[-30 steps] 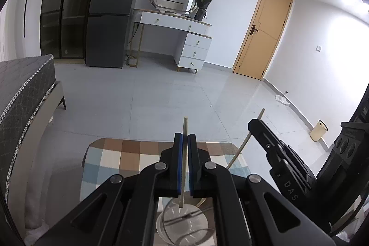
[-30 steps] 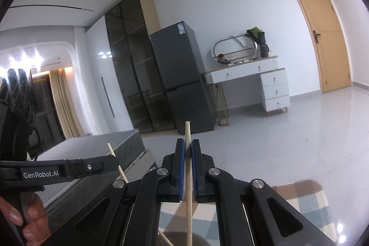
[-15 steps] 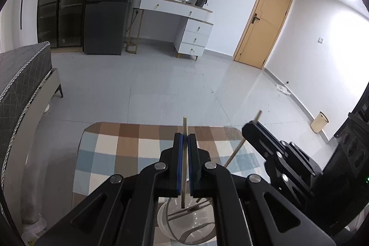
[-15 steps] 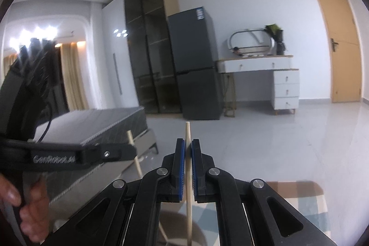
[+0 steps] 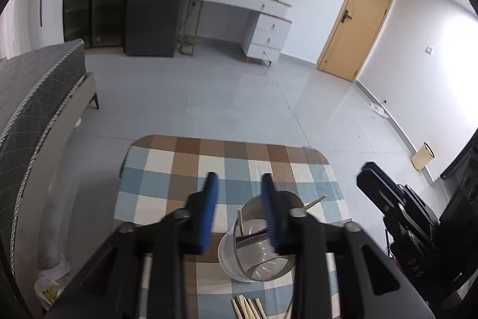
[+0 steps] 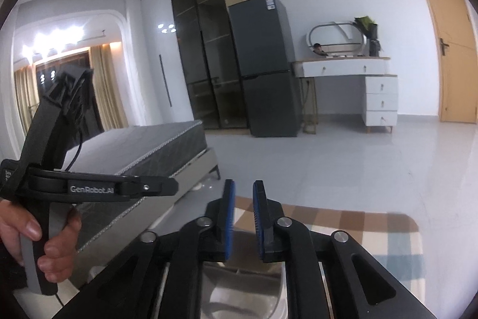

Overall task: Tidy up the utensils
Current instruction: 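Open the left tool over the holder while the right tool releases its chopstick, then lower the right tool and grasp a chopstick while the left tool grasps another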

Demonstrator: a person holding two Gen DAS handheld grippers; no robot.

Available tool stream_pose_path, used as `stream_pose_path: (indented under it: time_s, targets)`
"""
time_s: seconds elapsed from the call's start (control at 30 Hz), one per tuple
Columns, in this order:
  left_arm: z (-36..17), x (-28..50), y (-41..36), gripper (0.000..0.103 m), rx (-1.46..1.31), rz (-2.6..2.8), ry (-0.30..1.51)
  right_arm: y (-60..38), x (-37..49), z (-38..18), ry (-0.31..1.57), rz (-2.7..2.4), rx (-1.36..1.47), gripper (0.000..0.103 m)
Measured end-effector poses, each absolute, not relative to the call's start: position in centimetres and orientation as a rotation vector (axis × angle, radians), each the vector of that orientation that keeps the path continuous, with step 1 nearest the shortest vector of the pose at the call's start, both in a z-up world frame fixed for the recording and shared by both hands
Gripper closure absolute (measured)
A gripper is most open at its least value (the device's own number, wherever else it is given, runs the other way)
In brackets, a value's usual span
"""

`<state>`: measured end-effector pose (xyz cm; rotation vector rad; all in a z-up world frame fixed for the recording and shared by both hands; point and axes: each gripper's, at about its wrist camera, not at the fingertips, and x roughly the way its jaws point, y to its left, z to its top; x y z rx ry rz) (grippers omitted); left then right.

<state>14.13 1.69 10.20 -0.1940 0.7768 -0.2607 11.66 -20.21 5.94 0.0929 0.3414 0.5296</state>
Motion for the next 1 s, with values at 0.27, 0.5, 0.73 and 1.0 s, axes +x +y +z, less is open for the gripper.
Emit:
stream_pose_path:
  time_s: [0.27,0.5,0.73,1.0]
  targets:
    - [12.8,9.5,1.7,0.043,-0.185,-0.224,0.695,-21.9,6.7,8.7,0.312,0.471,0.107,0.041]
    - [13.9,5.7,1.6,0.031,-0.178,-0.217,0.626,-23.4,2.2,11.0,0.254,0.421,0.127,0.025]
    - [13.6,1.4,2.1,0.019,-0.199,-0.179,0.541,-24.1,-1.6,11.5,0.234,0.384,0.142,0.015]
    - [11.6,-1.5,2.1,0.011,-0.180,-0.125,0.499,-23.7,-5.4,9.8,0.180,0.352,0.148,0.002]
